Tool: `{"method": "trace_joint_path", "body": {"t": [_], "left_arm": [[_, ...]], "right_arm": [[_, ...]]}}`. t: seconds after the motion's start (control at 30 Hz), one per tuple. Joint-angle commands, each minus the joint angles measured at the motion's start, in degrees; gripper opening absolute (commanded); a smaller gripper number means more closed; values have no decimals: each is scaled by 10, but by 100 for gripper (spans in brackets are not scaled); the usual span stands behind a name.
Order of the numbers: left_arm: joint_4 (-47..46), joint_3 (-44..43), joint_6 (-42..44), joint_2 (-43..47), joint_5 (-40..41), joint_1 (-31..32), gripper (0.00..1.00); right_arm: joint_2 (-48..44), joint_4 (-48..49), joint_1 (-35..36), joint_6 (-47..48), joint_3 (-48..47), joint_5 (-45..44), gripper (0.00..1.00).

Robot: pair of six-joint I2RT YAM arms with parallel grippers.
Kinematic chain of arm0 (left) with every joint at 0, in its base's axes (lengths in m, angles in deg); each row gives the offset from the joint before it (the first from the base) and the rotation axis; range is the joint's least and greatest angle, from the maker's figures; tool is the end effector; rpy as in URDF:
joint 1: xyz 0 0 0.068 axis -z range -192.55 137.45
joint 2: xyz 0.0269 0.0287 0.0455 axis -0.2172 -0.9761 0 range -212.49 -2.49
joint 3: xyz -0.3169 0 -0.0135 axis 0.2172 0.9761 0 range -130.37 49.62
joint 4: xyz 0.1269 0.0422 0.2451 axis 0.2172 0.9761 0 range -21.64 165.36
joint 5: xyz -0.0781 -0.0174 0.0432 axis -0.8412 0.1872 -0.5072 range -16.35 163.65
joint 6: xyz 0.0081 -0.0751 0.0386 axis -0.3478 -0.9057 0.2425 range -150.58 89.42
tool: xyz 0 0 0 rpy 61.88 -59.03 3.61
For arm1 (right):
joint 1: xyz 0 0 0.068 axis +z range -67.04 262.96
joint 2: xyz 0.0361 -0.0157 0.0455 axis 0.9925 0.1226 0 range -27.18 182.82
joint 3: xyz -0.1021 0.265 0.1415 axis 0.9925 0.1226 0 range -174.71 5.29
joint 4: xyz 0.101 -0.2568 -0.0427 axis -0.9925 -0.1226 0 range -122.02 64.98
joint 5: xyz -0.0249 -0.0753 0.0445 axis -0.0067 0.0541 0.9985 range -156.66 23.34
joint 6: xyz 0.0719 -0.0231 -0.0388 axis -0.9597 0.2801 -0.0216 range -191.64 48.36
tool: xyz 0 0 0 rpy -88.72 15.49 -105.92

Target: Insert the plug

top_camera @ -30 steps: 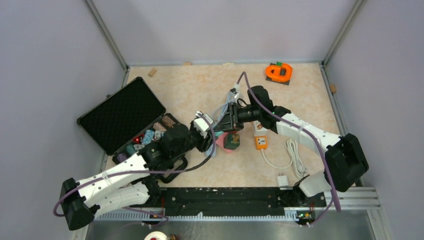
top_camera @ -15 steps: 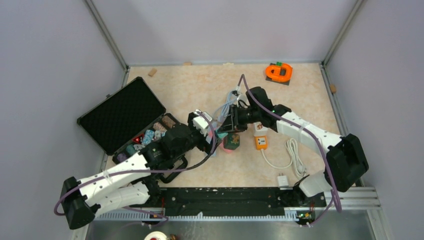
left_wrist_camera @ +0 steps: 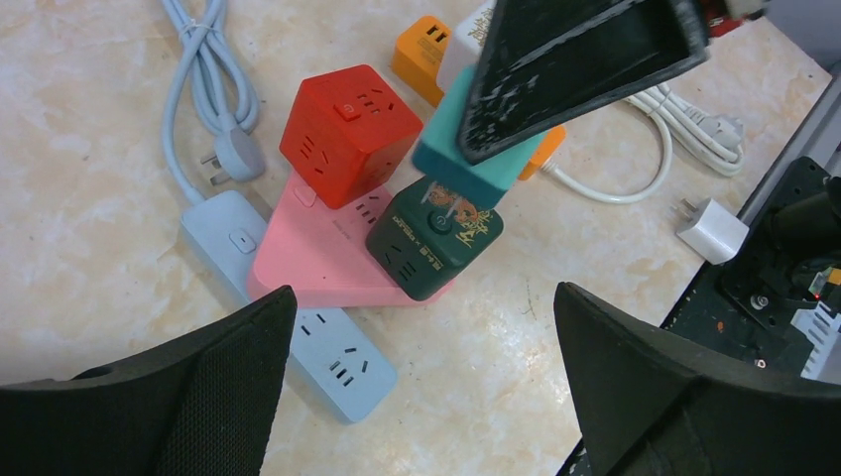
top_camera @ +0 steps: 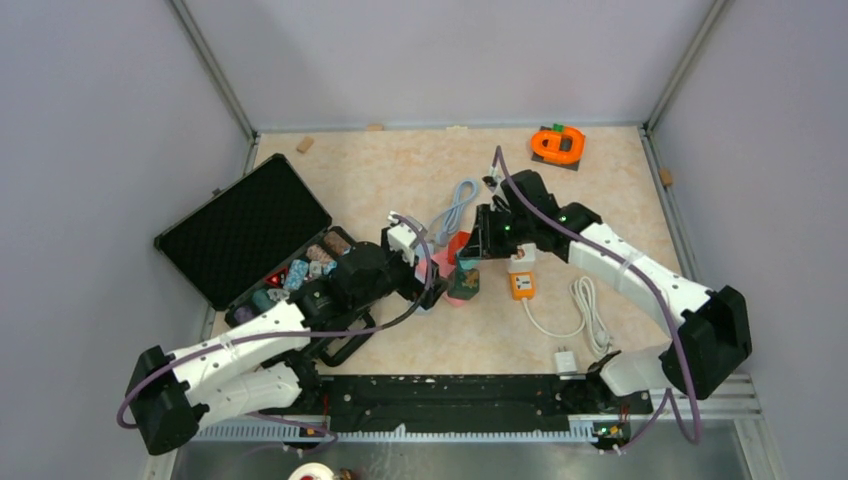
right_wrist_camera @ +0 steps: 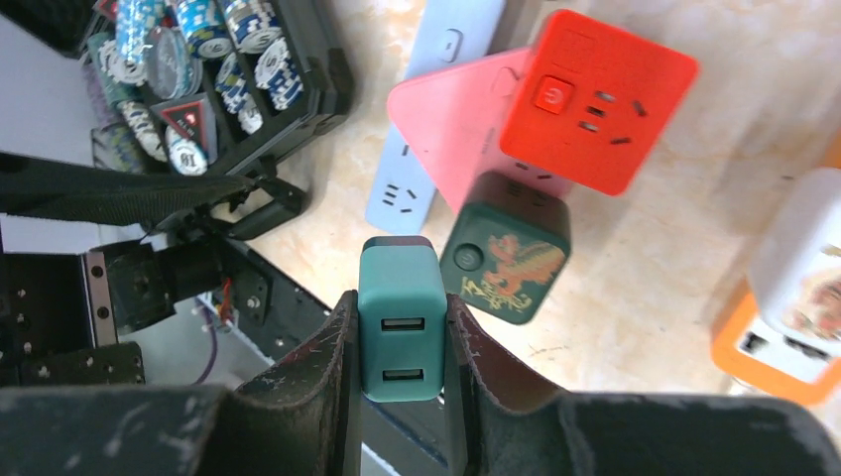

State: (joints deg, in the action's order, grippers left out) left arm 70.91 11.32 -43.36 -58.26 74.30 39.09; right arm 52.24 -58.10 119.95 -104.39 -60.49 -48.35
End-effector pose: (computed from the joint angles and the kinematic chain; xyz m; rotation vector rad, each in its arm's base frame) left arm 0.1589 -0.1996 0.2967 0.6552 1.8810 -0.7337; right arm 0.2520 0.2191 0.3086 -0.2567 2.5381 0.9142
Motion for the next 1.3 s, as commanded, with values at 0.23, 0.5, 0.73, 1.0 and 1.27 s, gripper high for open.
{"method": "trace_joint_path", "body": {"t": [0.23, 0.5, 0.73, 1.0, 1.27], "left_arm": [[20, 17, -96, 22, -65, -100, 99], [111, 0, -105, 8, 11, -135, 99], [144, -8, -99, -14, 37, -137, 99], [137, -9, -89, 6, 14, -137, 99], [121, -10, -83, 37, -4, -137, 99]], "right_arm": [[-103, -112, 1, 14, -27, -157, 0], [-153, -174, 0, -4, 15, -237, 0], [-183, -195, 0, -31, 76, -283, 0], [-186, -171, 0, -25, 109, -332, 0], [-159, -122, 1, -12, 127, -359, 0]]}}
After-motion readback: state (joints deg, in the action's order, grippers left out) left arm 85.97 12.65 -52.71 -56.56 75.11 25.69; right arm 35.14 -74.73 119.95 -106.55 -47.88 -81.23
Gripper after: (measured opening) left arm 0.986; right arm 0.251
